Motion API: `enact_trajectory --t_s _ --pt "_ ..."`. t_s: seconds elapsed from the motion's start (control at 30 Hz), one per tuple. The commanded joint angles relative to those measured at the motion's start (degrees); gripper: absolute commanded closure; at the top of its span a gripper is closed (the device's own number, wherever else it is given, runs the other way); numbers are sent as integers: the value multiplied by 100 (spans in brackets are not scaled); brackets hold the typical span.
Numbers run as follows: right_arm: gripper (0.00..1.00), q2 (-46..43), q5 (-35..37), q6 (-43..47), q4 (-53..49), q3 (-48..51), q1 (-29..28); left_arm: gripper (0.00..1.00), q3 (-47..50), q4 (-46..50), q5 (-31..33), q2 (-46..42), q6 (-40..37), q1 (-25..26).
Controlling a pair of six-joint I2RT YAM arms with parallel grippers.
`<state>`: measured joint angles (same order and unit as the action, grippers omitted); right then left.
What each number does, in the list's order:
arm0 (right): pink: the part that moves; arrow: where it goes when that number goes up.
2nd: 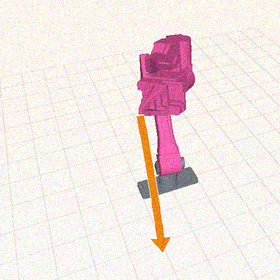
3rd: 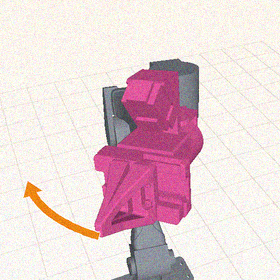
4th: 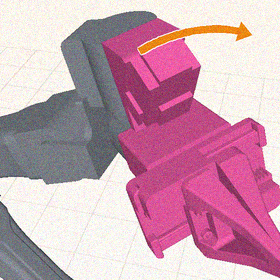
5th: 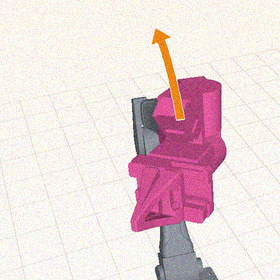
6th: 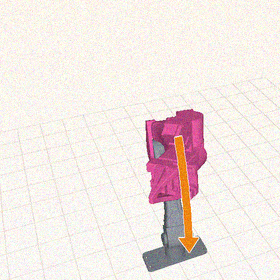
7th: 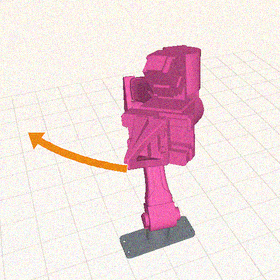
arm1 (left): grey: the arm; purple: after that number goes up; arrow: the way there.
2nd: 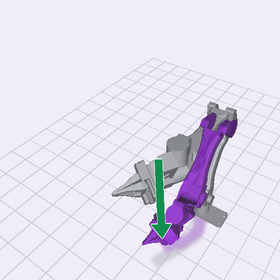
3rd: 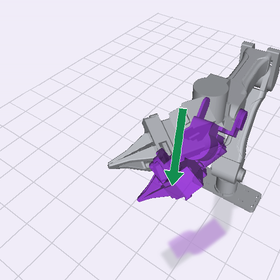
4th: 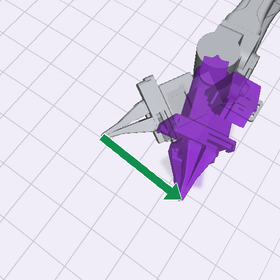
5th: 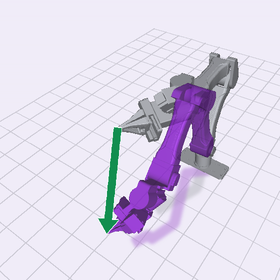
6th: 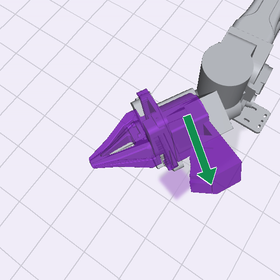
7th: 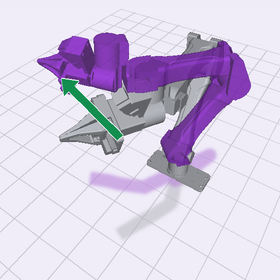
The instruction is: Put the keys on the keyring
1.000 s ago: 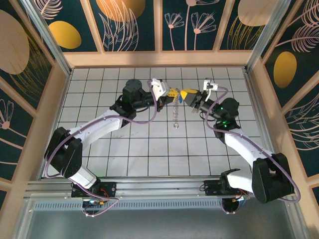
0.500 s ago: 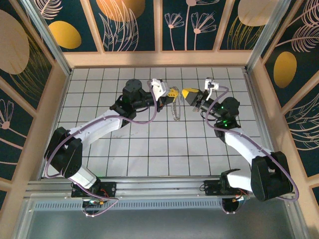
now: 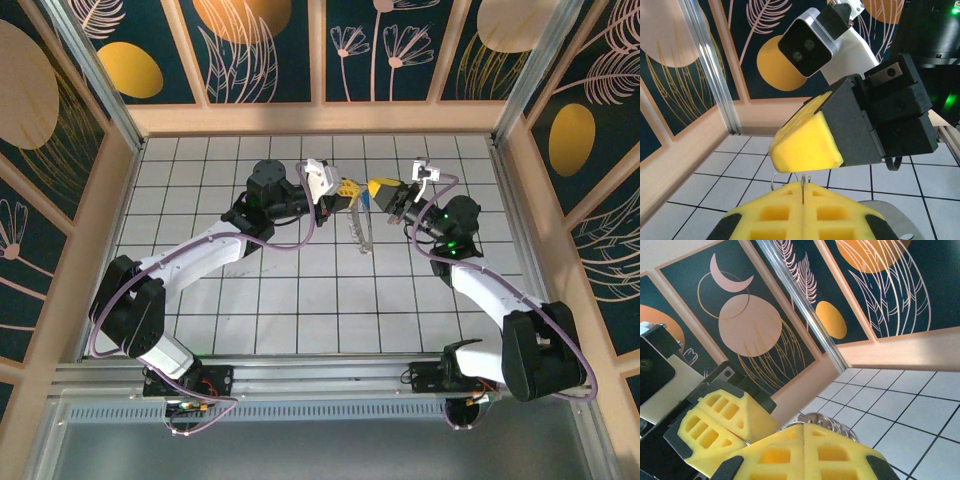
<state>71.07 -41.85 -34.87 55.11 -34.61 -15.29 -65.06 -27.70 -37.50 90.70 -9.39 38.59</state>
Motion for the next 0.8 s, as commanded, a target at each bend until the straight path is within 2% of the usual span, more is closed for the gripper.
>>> enact_trajectory --t_s 0.0,0.57,0.77 --pt "100 -29 4 57 265 76 33 100 -51 -394 -105 -161 60 24" --pt "100 -411 124 218 -280 140 261 100 161 -481 266 -242 78 23" --pt "100 -410 309 277 -521 567 241 100 411 -502 486 -422 37 22"
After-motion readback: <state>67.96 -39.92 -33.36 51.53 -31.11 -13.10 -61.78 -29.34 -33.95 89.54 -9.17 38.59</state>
